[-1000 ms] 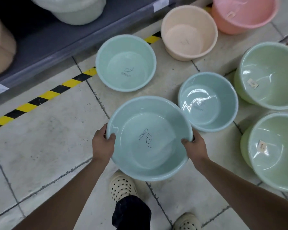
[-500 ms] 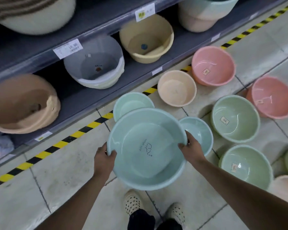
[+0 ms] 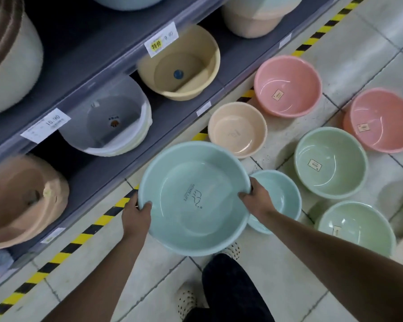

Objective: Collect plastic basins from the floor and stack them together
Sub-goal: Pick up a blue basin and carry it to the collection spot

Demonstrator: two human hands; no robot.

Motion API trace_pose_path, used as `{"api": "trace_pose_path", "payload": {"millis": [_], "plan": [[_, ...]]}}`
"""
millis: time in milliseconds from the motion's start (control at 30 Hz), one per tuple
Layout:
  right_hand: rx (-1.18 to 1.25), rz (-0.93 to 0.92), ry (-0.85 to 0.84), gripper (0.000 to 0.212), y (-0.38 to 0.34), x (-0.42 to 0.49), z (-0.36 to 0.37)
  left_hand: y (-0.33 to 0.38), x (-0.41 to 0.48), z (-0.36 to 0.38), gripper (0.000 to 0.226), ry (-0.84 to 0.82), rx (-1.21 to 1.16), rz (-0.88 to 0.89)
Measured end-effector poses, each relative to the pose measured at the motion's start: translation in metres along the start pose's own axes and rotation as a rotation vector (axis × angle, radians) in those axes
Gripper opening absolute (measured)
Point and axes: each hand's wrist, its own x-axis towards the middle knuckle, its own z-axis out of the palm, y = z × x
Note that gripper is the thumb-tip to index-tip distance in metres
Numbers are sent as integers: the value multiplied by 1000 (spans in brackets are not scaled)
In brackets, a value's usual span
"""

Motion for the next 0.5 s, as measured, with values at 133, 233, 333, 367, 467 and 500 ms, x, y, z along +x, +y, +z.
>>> {"api": "trace_pose_path", "payload": {"millis": [133, 233, 333, 367, 467, 500], "plan": [[0, 44, 12, 51, -1, 40, 21, 7, 38, 16, 37, -17, -12, -33], [61, 116, 40, 51, -2, 71, 39, 5, 74, 26, 32, -64, 93, -17], [107, 155, 51, 53, 3, 101, 59, -2, 118, 37, 34, -81, 177, -11], [114, 160, 59, 53, 4, 111, 65, -6, 134, 42, 34, -90, 200, -9], [129, 172, 81, 51, 13, 141, 91, -29, 178, 55, 29, -123, 283, 12], [134, 173, 88, 51, 17, 150, 100, -37, 191, 59, 29, -133, 299, 15]]}}
